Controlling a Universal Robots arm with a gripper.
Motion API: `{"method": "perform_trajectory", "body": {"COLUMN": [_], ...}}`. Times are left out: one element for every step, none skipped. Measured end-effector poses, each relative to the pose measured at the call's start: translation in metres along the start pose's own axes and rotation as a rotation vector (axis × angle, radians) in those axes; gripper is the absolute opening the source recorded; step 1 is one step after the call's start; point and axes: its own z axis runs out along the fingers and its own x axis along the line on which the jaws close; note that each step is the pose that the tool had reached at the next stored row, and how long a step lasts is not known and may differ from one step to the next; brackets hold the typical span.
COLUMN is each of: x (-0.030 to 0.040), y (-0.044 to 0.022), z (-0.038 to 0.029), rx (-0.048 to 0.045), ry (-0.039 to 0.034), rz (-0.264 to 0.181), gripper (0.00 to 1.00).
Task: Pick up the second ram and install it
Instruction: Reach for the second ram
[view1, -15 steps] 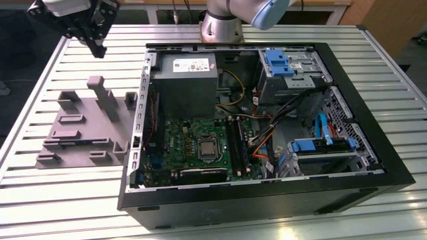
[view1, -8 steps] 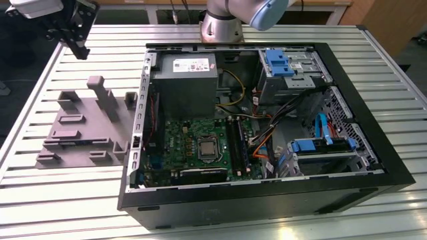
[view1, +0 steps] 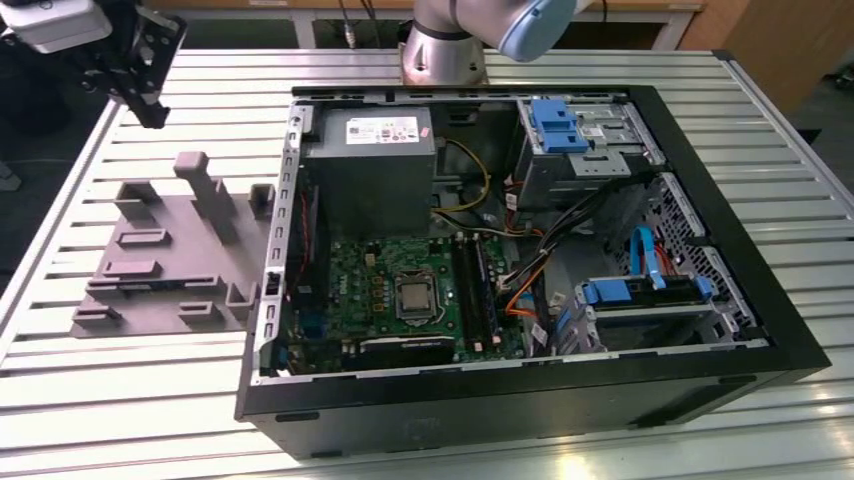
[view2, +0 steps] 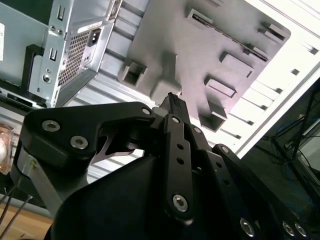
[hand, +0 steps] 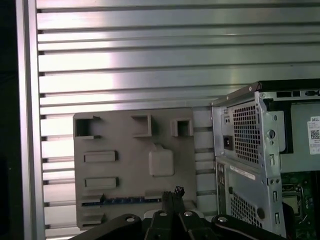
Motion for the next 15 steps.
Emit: {"method": "perform_trajectory", "body": {"x": [0.0014,0.0029,0.0042,0.0055,0.0067,0.0078,0.0090,0.0101,0.0111,0.0122,0.0133,0.0145,0.0158,0.0171,0.0184], "y": [-0.0011,-0.0022,-0.0032,-0.0043,-0.0054,-0.0066,-0.0077,-0.0088,-0.0100,-0.0110,-0.0121,-0.0131,-0.0142,-0.0153,-0.0163], "z": [0.0006,0.0012,0.0019,0.0027,0.0035,0.0044,0.0053,0.0060,0.0069,0.0079,0.0088,0.0098,0.0107,0.0116,0.0124], "rx": [-0.0001,-0.0001,-0.0001,-0.0001,-0.0001,-0.0001,-0.0002,0.0000,0.0000,-0.0001,-0.0001,-0.0001,-0.0001,-0.0001,-0.0001], "ry": [0.0000,0.0000,0.0000,0.0000,0.0000,-0.0001,-0.0001,0.0000,0.0000,0.0000,-0.0001,-0.0001,0.0000,-0.0001,0.0000], "rz": [0.000,0.000,0.000,0.000,0.000,0.000,0.000,0.000,0.000,0.000,0.000,0.000,0.000,0.000,0.000], "gripper": [0.11,0.11,0.11,0.11,0.11,0.11,0.11,0.11,0.11,0.11,0.11,0.11,0.11,0.11,0.11]}}
